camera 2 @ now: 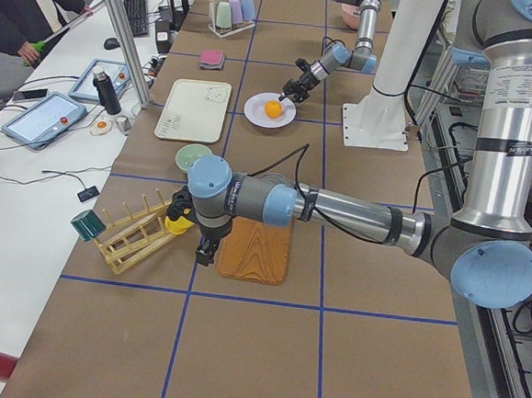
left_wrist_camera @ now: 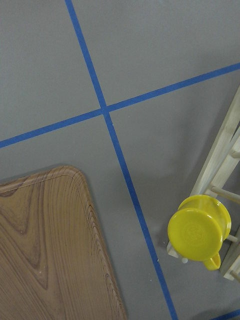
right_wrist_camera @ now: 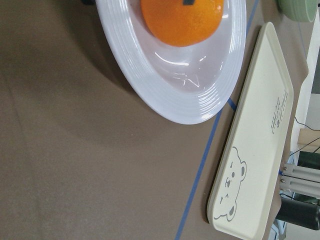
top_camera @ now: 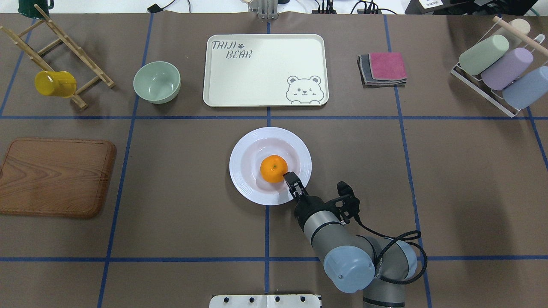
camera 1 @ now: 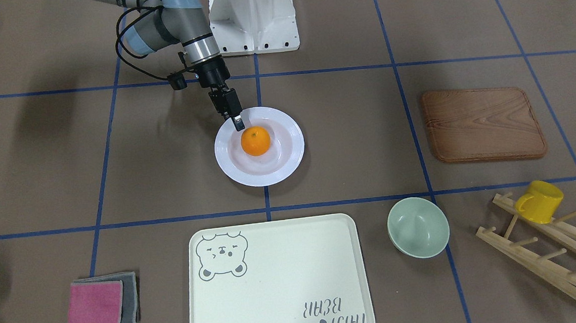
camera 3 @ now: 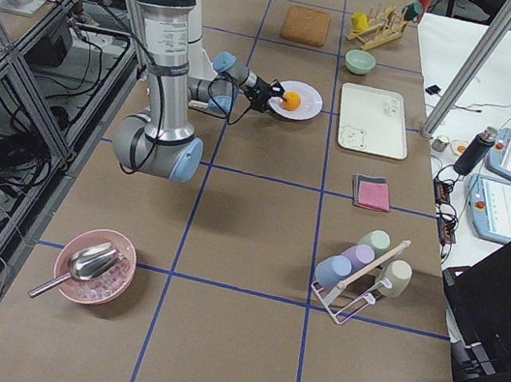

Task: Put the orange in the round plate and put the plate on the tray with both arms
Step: 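Lower the right gripper to the white plate rim nearest the robot and grip it, then slide the plate with the right gripper onto the cream bear tray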

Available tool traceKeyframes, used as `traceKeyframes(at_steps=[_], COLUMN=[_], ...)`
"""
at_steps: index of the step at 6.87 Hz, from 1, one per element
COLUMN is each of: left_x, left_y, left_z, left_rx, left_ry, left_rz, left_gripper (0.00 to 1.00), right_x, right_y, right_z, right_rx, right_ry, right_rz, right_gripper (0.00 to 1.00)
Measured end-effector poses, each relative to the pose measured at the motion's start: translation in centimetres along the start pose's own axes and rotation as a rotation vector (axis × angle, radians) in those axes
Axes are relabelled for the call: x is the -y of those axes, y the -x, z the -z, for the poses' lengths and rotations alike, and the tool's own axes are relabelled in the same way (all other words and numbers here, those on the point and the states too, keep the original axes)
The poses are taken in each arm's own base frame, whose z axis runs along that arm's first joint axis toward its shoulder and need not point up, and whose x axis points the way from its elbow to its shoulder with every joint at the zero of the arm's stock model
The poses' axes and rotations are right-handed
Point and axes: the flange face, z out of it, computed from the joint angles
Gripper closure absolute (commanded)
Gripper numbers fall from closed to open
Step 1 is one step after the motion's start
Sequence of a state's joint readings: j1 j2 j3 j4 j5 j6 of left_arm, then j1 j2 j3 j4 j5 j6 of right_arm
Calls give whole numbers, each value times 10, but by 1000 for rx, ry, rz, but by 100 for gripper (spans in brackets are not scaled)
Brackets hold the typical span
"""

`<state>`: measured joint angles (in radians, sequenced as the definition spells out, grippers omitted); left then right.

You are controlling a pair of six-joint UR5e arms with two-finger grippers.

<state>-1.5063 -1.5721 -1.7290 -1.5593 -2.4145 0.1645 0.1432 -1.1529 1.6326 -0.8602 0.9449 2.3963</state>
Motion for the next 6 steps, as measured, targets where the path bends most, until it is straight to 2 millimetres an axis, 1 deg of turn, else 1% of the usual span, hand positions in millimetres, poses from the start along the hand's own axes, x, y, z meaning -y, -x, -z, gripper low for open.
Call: traceKeyframes(at_steps=[1, 3, 4, 5, 6], left_x=[-5, -12, -13, -15, -17], left_y=[2, 4, 5, 6, 7], left_z=[-2, -6, -6, -7, -8], left_rx=[0, -2, -2, -3, -4], left_ry=[3, 6, 7, 10, 12], left_rz=[2, 7, 9, 17, 29], left_gripper=[1, 1, 1, 1, 1], right_x=[-2, -3, -1, 5, 14], right_y=[0, 8, 17, 31, 52], right_z=[-2, -2, 1, 5, 12], right_rx=[0, 13, 28, 53, 93], right_ry=[-2, 0, 4, 0, -7], right_rz=[-2, -23, -37, -55, -79], right_gripper=[100, 100, 100, 100, 100])
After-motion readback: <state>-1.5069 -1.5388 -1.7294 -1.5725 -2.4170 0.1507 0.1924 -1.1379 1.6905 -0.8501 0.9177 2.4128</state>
